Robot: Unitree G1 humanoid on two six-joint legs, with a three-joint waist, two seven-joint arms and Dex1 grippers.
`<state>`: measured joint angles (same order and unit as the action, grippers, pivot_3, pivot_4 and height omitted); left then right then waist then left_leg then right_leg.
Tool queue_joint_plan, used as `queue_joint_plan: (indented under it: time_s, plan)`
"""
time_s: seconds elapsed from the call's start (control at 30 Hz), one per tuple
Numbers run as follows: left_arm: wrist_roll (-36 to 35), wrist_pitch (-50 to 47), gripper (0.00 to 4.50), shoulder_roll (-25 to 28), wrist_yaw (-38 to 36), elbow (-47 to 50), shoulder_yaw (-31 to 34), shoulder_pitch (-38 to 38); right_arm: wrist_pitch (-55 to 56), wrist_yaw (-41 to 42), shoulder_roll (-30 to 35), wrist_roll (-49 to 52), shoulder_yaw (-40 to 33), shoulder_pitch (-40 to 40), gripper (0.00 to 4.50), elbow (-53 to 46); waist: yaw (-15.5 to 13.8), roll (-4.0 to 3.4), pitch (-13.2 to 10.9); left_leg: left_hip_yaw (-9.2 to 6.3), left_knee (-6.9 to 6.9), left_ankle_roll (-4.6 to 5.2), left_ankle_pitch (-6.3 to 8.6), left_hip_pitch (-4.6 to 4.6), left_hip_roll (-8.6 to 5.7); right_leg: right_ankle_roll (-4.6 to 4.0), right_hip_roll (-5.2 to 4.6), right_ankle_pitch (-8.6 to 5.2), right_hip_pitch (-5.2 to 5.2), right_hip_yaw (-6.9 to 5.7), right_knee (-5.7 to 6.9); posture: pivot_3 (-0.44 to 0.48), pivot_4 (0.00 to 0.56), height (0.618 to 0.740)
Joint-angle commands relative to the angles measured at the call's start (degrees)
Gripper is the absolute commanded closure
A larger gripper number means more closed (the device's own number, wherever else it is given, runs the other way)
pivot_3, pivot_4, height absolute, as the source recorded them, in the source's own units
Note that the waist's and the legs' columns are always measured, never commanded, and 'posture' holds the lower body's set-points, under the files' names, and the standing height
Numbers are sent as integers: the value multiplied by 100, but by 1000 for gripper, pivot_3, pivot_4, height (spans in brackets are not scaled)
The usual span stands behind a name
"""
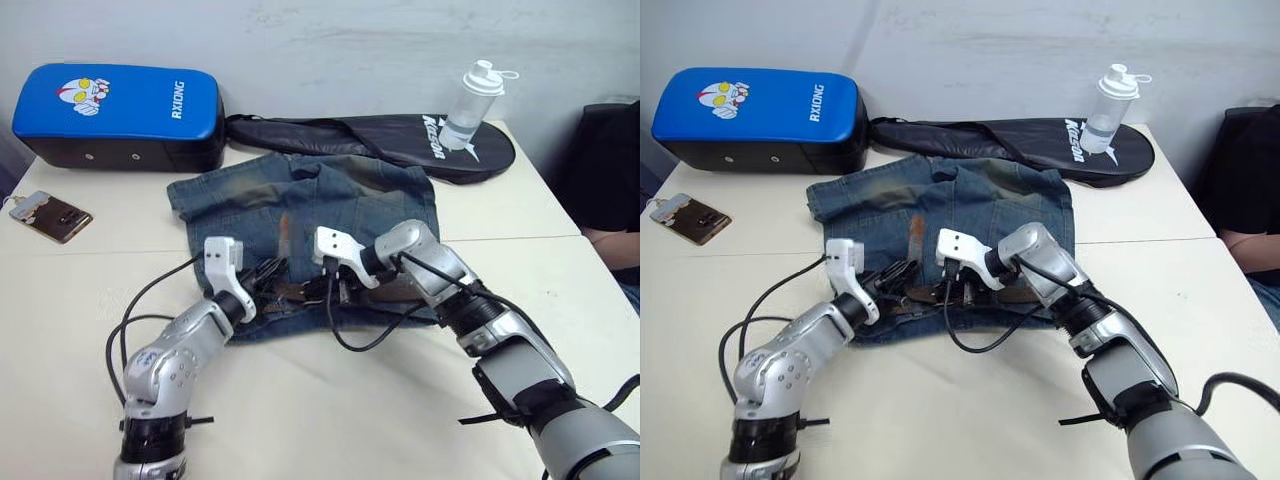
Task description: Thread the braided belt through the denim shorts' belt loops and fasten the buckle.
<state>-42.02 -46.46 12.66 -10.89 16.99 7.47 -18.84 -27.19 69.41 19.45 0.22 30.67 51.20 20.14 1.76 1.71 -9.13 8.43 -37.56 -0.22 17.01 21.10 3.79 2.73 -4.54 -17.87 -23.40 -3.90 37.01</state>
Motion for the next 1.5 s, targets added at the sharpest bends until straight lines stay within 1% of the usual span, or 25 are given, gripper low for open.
queue_joint_plan:
  time_s: [0.03,0.1,0.13,0.17,0.2,0.27,0.3,0.37,0.47,0.5,0.57,0.6,0.63,0.7,0.77,0.8,0.9,0.97,1.1,1.17,1.2,1.3,1.5]
  plan:
    - [-681,138,4500,-252,-178,-825,535,-1314,166,-25,211,-691,789,-646,4464,142,-4,-5,16,0,19,-1,0,-18,-4,0,0,0,16,-2,-11,0,150,740]
    - [-1296,69,4500,-569,242,-1516,1112,-2153,249,-14,274,-796,824,-753,4464,24,-19,-4,14,-2,26,1,-4,-15,-5,1,1,0,13,-3,-13,0,150,740]
    - [-1385,-100,4500,-582,220,-1917,1173,-2595,342,-1,317,-839,845,-830,4464,-56,-26,2,11,-6,22,6,-8,-4,-5,3,-1,2,7,-7,-12,0,150,740]
    - [-1408,-275,4500,-549,135,-2240,1178,-2910,426,12,341,-877,864,-883,4464,-115,-21,5,9,-8,19,36,-28,7,-6,7,0,4,1,-8,-12,0,150,740]
    - [-1416,-549,4500,-510,-28,-2758,1132,-3334,571,21,395,-949,916,-951,4464,-223,-19,3,8,-6,20,36,-31,14,-7,10,0,6,-7,-8,-16,0,150,740]
    - [-1364,-878,4500,-448,-280,-3474,1051,-3863,757,51,457,-1034,967,-1041,4464,-375,-18,3,5,-2,23,6,-48,16,-13,12,0,6,-9,-6,-19,0,150,740]
    - [-1240,-994,4500,-410,-442,-3908,958,-4148,811,85,499,-1071,993,-1105,4464,-495,-35,4,4,-2,27,3,-49,17,-13,13,0,6,-8,-8,-24,0,150,740]
    - [-865,-937,4500,-369,-894,-4748,705,-4717,880,201,590,-1118,1046,-1254,4464,-749,-38,4,4,-5,27,0,-49,20,-15,16,1,7,-9,-18,-33,0,150,740]
    - [-457,-745,4500,-419,-1618,-5699,457,-5361,984,313,705,-1224,1079,-1412,4464,-979,-112,3,3,-5,33,-10,-46,22,-20,21,2,10,-7,-40,-49,0,150,740]
    - [-253,-671,4500,-422,-1915,-5895,278,-5479,1028,345,730,-1261,1077,-1446,4464,-1024,-119,2,4,-3,38,-14,-43,23,-22,21,0,10,-7,-50,-54,0,150,740]
    - [368,-523,4500,-428,-2624,-6051,-469,-5503,1134,387,749,-1305,1048,-1491,4464,-1077,-145,1,4,7,41,-34,-28,18,-23,25,0,10,-6,-55,-61,0,150,740]
    - [595,-483,4500,-441,-2885,-6090,-735,-5488,1176,393,753,-1319,1033,-1503,4464,-1093,-157,1,4,9,43,-36,-25,18,-23,26,1,10,-6,-56,-66,0,150,740]
    - [783,-457,4500,-441,-3129,-5981,-1007,-5379,1181,387,750,-1327,1009,-1518,4464,-1109,-164,1,4,10,44,-40,-22,18,-21,27,5,9,-5,-58,-72,0,150,740]
    - [950,-447,4500,-425,-3367,-5765,-1207,-5169,1117,334,737,-1343,937,-1556,4464,-1138,-163,0,4,11,45,-42,-20,24,-18,27,9,9,-8,-59,-79,0,150,740]
    - [990,-507,4500,-369,-3414,-5611,-1157,-5019,1043,283,721,-1314,859,-1595,4464,-1160,-145,-2,4,13,46,-32,-20,22,-14,26,10,8,-6,-53,-84,0,150,740]
    - [996,-563,4500,-300,-3367,-5490,-1066,-4902,990,265,701,-1248,784,-1606,4464,-1157,-143,-2,4,14,47,-14,-26,22,-11,25,9,6,-7,-45,-86,0,150,740]
    - [1025,-686,4500,-112,-3168,-5093,-869,-4579,803,258,668,-1047,554,-1598,4464,-1197,-138,-2,5,11,49,-10,-24,22,-6,23,8,5,-5,-20,-89,0,150,740]
    - [1007,-825,4500,82,-2923,-4584,-667,-4226,514,347,680,-739,291,-1581,4464,-1362,-145,-2,5,8,50,-8,-23,21,-5,22,7,5,-4,-11,-89,0,150,740]
    - [700,-1426,4500,384,-2287,-3223,51,-3406,-357,543,853,37,-397,-1495,4464,-1944,-151,-11,-1,8,52,9,-13,25,-5,22,2,5,-5,-7,-95,0,150,740]
    - [584,-1671,4500,408,-2036,-2721,286,-3135,-723,574,928,312,-600,-1454,4464,-2161,-163,-16,-6,4,50,17,-8,38,-5,22,0,5,-11,-9,-97,0,150,740]
    - [475,-1873,4500,398,-1844,-2303,455,-2901,-941,603,1001,508,-785,-1397,4464,-2277,-167,-16,-7,3,49,20,-6,45,-5,23,-1,5,-14,-11,-96,0,150,740]
    - [190,-2350,4500,217,-1288,-1320,887,-2376,-1367,664,1212,914,-1128,-1212,4464,-2482,-164,-20,-20,1,43,34,1,65,-7,24,-3,6,-21,-16,-97,0,150,740]
    - [-96,-2777,4500,-382,-298,-116,1363,-1863,-1714,696,1444,1321,-1207,-1023,4464,-2650,-159,-18,-49,0,31,37,2,99,-6,31,-1,9,-46,-21,-106,0,150,740]
